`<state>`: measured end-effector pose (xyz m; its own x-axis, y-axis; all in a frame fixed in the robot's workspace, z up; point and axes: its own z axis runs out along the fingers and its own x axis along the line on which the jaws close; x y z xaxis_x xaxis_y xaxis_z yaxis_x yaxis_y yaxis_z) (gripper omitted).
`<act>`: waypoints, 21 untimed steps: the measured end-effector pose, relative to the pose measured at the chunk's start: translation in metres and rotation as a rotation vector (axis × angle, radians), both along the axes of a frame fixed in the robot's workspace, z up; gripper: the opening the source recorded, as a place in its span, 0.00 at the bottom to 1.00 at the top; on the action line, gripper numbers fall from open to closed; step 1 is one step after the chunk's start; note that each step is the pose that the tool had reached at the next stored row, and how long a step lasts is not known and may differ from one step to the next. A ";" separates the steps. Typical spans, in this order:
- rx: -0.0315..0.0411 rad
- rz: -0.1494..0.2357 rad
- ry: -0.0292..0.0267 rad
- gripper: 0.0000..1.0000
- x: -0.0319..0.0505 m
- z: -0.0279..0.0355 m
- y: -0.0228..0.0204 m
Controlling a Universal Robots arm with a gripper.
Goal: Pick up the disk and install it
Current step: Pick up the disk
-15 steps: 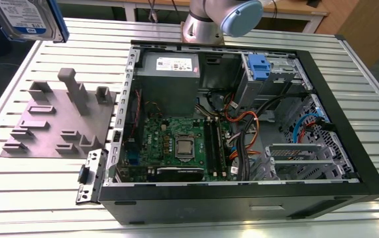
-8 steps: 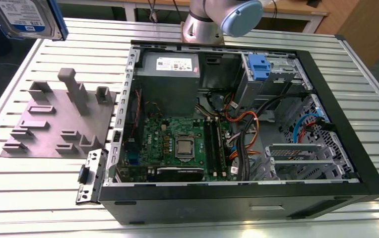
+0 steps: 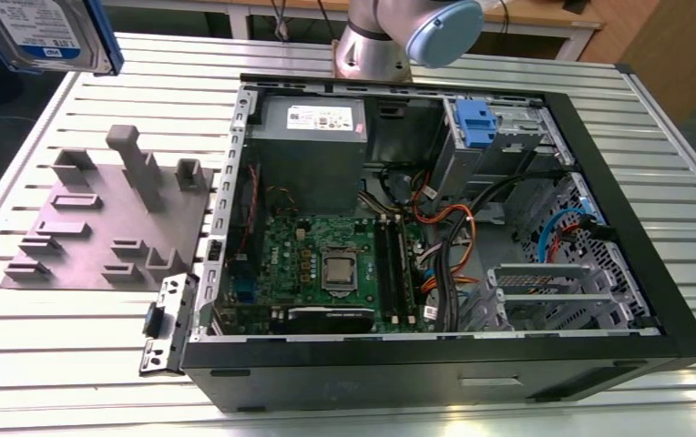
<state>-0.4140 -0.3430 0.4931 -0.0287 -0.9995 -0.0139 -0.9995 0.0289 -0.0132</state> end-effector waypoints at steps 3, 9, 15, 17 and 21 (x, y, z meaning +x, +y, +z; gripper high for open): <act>0.0000 0.000 0.0001 0.36 0.0000 0.0035 0.0000; 0.0000 0.000 0.0000 0.36 0.0000 0.0046 0.0000; 0.0001 0.000 0.0000 0.36 0.0026 0.0046 -0.0001; 0.0000 0.000 0.0001 0.36 0.0038 0.0046 -0.0001; 0.0000 0.000 0.0000 0.36 0.0050 0.0046 -0.0001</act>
<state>-0.4089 -0.3431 0.4977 -0.0288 -0.9995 -0.0139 -0.9995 0.0290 -0.0132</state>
